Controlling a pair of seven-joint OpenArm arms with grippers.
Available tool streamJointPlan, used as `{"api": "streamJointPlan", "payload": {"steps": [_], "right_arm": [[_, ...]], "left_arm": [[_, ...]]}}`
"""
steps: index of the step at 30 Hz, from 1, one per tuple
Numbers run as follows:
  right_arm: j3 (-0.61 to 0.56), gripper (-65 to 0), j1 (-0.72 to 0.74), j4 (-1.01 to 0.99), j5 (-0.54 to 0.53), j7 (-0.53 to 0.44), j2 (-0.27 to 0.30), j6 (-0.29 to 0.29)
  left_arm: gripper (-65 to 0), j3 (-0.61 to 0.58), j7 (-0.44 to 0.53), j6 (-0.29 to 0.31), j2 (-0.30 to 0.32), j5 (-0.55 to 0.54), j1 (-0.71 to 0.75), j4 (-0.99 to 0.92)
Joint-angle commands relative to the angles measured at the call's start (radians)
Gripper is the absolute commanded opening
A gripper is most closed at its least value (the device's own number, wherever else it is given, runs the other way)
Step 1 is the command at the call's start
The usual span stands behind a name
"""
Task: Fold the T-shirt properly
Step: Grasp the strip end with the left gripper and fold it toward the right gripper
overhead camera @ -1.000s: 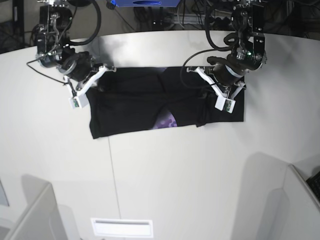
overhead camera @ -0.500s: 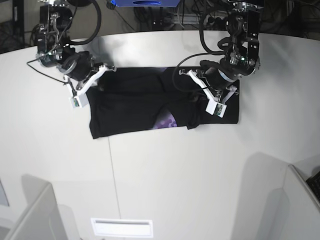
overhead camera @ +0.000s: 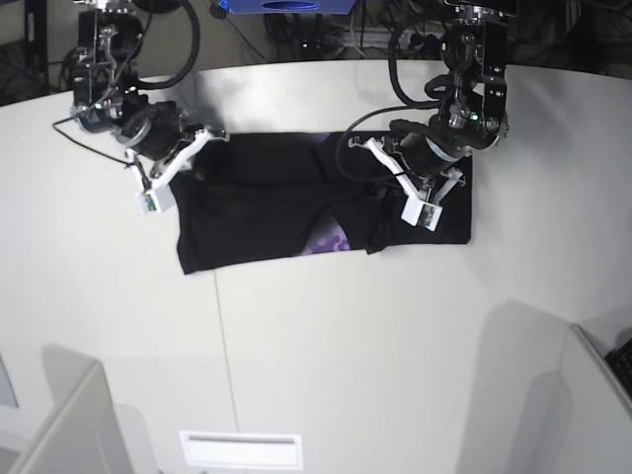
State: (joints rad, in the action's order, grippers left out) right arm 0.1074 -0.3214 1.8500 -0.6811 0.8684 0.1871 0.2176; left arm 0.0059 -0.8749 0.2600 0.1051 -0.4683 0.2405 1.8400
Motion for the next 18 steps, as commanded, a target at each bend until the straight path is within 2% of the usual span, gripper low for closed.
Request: {"api": "streamJointPlan", "payload": {"steps": [1, 18], "right_arm": [[0.005, -65.0, 0.009, 0.018, -0.018, -0.016, 0.007, 0.003], [0.005, -65.0, 0.011, 0.018, -0.018, -0.016, 0.007, 0.003]], "left_arm": [[-65.0, 0.003, 0.020, 0.000, 0.002, -0.013, -0.003, 0.016], [-65.0, 0.003, 0.018, 0.000, 0.000, -0.013, 0.027, 0.017]]}}
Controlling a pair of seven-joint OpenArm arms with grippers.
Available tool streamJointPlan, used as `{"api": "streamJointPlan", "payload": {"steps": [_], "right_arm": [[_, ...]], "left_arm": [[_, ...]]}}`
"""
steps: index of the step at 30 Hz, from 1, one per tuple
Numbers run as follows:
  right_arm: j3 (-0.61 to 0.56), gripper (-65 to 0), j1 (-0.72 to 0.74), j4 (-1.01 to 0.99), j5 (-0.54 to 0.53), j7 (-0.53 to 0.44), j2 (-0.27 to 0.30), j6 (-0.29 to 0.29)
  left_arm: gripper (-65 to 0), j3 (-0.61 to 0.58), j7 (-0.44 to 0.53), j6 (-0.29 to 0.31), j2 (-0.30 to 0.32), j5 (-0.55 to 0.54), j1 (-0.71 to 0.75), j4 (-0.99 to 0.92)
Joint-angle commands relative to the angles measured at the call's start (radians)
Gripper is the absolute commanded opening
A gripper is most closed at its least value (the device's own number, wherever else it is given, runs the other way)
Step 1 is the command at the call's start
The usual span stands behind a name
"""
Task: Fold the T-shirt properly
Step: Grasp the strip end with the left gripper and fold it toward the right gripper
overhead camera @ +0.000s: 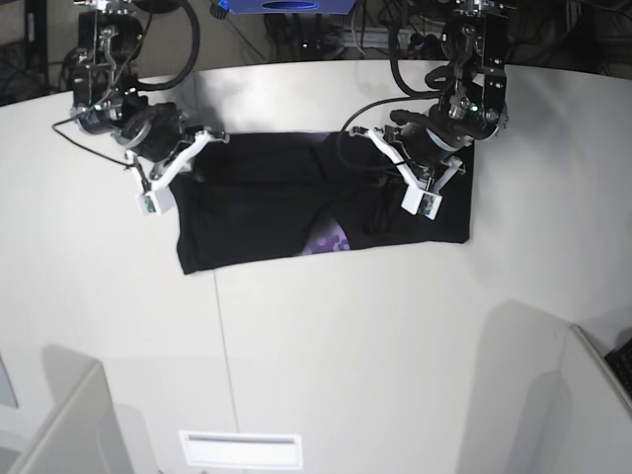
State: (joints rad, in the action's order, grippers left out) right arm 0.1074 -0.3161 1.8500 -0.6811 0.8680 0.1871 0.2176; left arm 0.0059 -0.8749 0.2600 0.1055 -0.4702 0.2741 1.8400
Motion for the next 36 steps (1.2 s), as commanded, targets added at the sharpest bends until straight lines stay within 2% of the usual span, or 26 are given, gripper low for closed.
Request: {"api": "streamJointPlan", "payload": {"steps": [1, 16, 17, 20, 23, 26, 28, 31, 36], "right_arm": [[0.005, -65.0, 0.005, 0.018, -0.018, -0.016, 0.007, 0.003], [0.005, -65.0, 0.004, 0.018, -0.018, -0.016, 0.007, 0.003], [0.005, -65.0, 0.002, 0.018, -0.018, -0.016, 0.007, 0.003], [0.005, -65.0, 0.001, 0.018, -0.018, -0.016, 0.007, 0.003], [0.005, -65.0, -0.001, 0.018, -0.018, -0.016, 0.007, 0.003], [0.005, -65.0, -0.001, 0.018, -0.018, -0.016, 0.007, 0.003], [0.005, -65.0, -0.001, 0.018, -0.018, -0.016, 0.007, 0.003], [0.005, -65.0, 0.001, 0.018, -0.018, -0.016, 0.007, 0.003], [0.005, -65.0, 0.002, 0.018, -0.018, -0.016, 0.007, 0.003]], "left_arm": [[-65.0, 0.003, 0.018, 0.000, -0.002, -0.011, -0.006, 0.017], [-65.0, 0.012, 0.018, 0.000, 0.000, -0.014, -0.008, 0.016], [-63.2, 0.012, 0.018, 0.000, -0.002, -0.014, -0.008, 0.016], [-47.4, 0.006, 0.018, 0.000, -0.003, -0.015, -0.009, 0.016], [-34.2, 0.003, 0.018, 0.000, -0.005, -0.019, -0.022, 0.016], [-25.3, -0.022, 0.018, 0.000, -0.007, -0.019, -0.045, -0.006], [-22.2, -0.057, 0.018, 0.000, -0.007, -0.019, -0.071, -0.038], [-21.9, -0.120, 0.020, 0.000, -0.008, -0.019, -0.105, -0.093], [-22.1, -0.154, 0.021, 0.000, -0.068, -0.019, -0.124, -0.096]]}}
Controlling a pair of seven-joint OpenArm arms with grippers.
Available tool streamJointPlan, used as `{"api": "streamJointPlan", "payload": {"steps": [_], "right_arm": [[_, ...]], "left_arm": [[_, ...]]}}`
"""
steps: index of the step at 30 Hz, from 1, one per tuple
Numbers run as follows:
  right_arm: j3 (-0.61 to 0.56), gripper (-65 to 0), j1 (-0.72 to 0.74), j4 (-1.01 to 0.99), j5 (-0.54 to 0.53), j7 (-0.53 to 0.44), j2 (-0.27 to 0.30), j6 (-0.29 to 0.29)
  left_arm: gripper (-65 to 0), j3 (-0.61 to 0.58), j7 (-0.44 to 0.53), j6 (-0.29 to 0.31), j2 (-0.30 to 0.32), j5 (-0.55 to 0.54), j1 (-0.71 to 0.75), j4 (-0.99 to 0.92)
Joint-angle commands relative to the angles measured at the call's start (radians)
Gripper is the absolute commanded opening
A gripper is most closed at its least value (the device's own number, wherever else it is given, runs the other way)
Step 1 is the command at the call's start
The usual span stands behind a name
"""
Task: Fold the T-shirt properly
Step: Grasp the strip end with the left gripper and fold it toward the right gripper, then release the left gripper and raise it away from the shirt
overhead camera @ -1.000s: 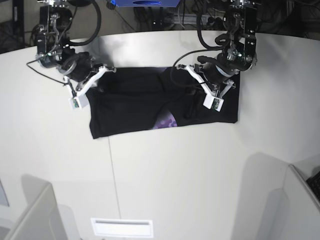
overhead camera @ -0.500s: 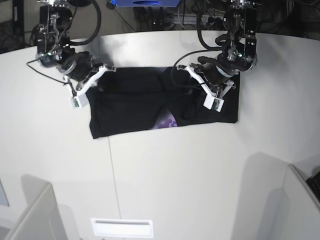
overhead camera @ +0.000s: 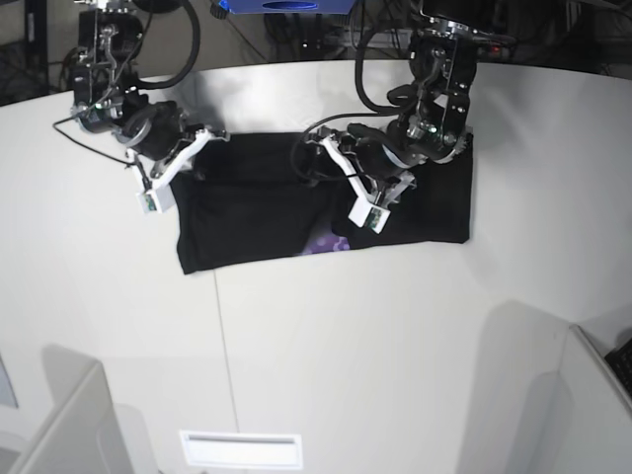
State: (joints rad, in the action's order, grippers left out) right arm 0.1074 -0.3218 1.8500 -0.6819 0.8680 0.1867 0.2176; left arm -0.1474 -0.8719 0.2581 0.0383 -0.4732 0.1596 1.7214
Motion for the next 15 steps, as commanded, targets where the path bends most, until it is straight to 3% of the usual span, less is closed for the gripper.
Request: {"api": "streamJointPlan", "payload": {"steps": [1, 5, 9, 12, 15], "right_arm": [[0.005, -65.0, 0.008, 0.018, -0.017, -0.016, 0.007, 0.003], [0.005, -65.0, 0.006, 0.021, -0.017, -0.016, 0.012, 0.003], [0.005, -65.0, 0.008, 0.058, -0.017, -0.016, 0.014, 0.003], [0.007, -65.0, 0.025, 0.064, -0.017, -0.013, 0.009, 0.003], [0.007, -65.0, 0.054, 0.064, -0.019, -0.007, 0.007, 0.003]], "left_arm": [[-22.1, -0.001, 0.018, 0.002, -0.004, -0.015, -0.010, 0.025], [-22.4, 0.021, 0.018, 0.002, -0.004, -0.015, -0.010, 0.075], [-25.0, 0.211, 0.016, 0.002, 0.027, -0.015, 0.038, 0.177], [-40.2, 0.375, 0.016, 0.002, 0.050, -0.017, 0.077, 0.217], [-65.0, 0.561, 0.016, 0.005, 0.073, -0.017, 0.119, 0.213]]}}
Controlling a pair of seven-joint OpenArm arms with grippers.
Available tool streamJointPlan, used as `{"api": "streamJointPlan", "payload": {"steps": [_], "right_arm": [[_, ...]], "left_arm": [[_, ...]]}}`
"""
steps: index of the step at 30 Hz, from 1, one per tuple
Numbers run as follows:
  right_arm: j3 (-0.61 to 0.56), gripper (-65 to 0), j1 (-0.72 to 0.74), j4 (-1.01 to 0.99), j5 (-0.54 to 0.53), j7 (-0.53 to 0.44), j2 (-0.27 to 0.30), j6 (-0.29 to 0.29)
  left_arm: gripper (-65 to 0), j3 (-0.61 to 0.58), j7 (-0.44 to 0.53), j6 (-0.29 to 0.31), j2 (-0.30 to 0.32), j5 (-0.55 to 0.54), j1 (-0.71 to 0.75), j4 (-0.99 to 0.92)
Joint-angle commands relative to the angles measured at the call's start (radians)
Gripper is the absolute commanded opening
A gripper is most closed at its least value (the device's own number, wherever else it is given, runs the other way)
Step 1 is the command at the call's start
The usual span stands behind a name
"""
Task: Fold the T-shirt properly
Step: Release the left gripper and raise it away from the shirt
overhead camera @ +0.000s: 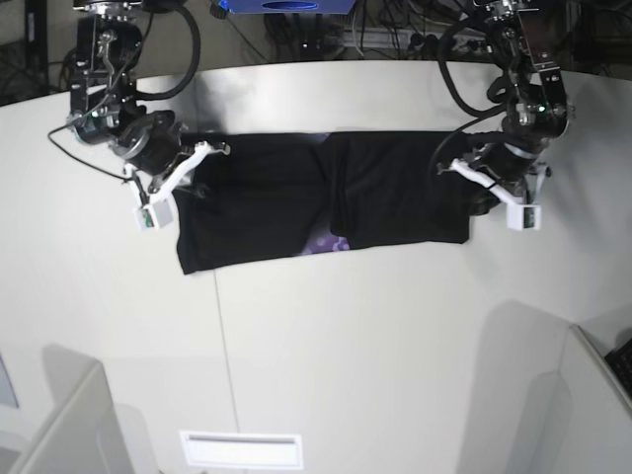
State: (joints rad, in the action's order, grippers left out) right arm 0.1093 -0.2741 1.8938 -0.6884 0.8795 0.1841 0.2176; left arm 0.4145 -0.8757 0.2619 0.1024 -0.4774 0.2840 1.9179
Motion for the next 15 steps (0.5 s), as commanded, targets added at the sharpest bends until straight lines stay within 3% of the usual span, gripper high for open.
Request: {"api": "streamJointPlan", "payload": {"steps": [1, 6, 8, 11, 13, 15], "right_arm": [[0.005, -65.0, 0.017, 0.020, -0.012, -0.018, 0.010, 0.003], [0.005, -65.0, 0.054, 0.016, -0.110, -0.016, 0.021, 0.003], [0.022, -48.0, 0.065, 0.014, -0.136, -0.016, 0.030, 0.003], [0.073, -19.5, 0.088, -0.033, -0.184, -0.016, 0.032, 0.003], [0.115, -9.6, 0.108, -0.112, -0.231, -0.016, 0.035, 0.003], [0.174, -8.1, 0.129, -0.211, -0.271, -0.016, 0.048, 0.003]], "left_arm": [[-65.0, 0.063, 0.020, 0.003, 0.013, -0.013, 0.013, 0.015], [-65.0, 0.330, 0.023, 0.012, 0.015, -0.013, 0.088, -0.015], [-65.0, 0.400, 0.025, 0.060, 0.018, -0.010, 0.110, -0.034], [-65.0, 0.493, 0.026, 0.188, 0.021, -0.004, 0.134, -0.116], [-65.0, 0.550, 0.026, 0.261, 0.023, -0.002, 0.137, -0.179], [-65.0, 0.601, 0.026, 0.310, 0.032, -0.002, 0.137, -0.222]]}}
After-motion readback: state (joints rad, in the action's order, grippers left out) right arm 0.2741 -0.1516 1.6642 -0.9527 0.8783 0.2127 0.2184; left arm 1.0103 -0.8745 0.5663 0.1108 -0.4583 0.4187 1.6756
